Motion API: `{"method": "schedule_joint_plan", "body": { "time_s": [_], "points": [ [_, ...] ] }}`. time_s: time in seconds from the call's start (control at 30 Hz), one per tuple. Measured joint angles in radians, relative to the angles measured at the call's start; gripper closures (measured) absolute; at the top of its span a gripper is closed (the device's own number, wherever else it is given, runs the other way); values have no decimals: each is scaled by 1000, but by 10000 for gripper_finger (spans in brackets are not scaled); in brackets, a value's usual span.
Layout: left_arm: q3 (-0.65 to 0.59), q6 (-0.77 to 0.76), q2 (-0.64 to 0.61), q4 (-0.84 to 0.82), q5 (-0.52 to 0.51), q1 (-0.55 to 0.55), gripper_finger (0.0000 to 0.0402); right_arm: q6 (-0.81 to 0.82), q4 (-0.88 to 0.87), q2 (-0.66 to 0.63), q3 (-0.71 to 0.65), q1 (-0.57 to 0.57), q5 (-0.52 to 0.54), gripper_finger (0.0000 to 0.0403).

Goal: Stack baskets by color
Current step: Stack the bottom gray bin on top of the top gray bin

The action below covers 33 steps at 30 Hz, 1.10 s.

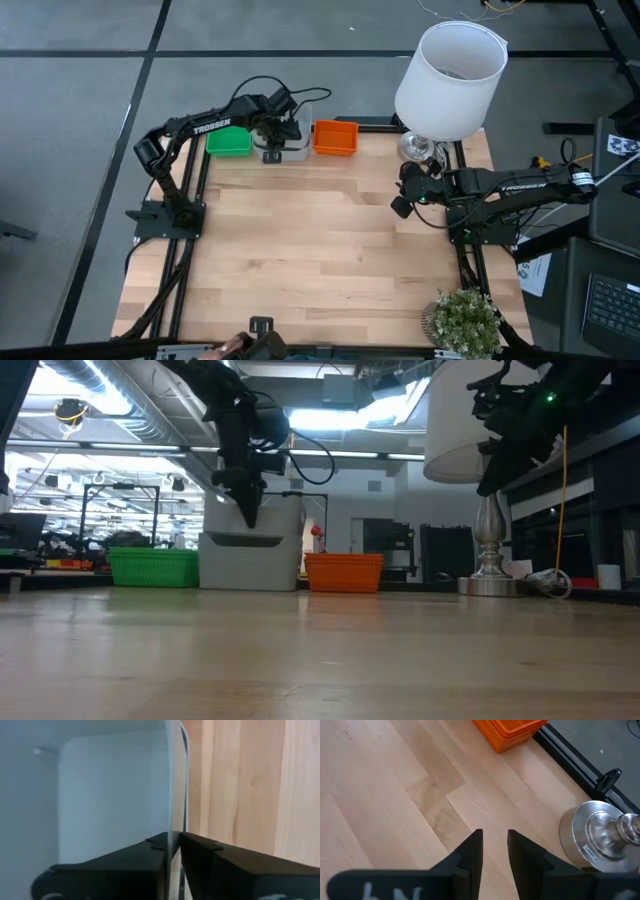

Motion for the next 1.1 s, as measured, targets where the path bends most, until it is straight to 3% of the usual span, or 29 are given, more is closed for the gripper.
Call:
{"method": "schedule_joint_plan", "body": {
  "time_s": [0.2,0.4,0.63,0.83,1.1],
  "points": [
    [0,-39,0,16,-16,0,339,0,0,0,0,0,0,313],
    [0,-65,0,35,-19,1,336,0,0,0,0,0,0,313],
    [0,-80,0,37,-96,1,325,0,0,0,0,0,0,313],
    [0,-101,0,36,-86,-1,299,0,0,0,0,0,0,313],
    [0,-158,0,34,-81,-13,293,0,0,0,0,0,0,313]
  ]
}}
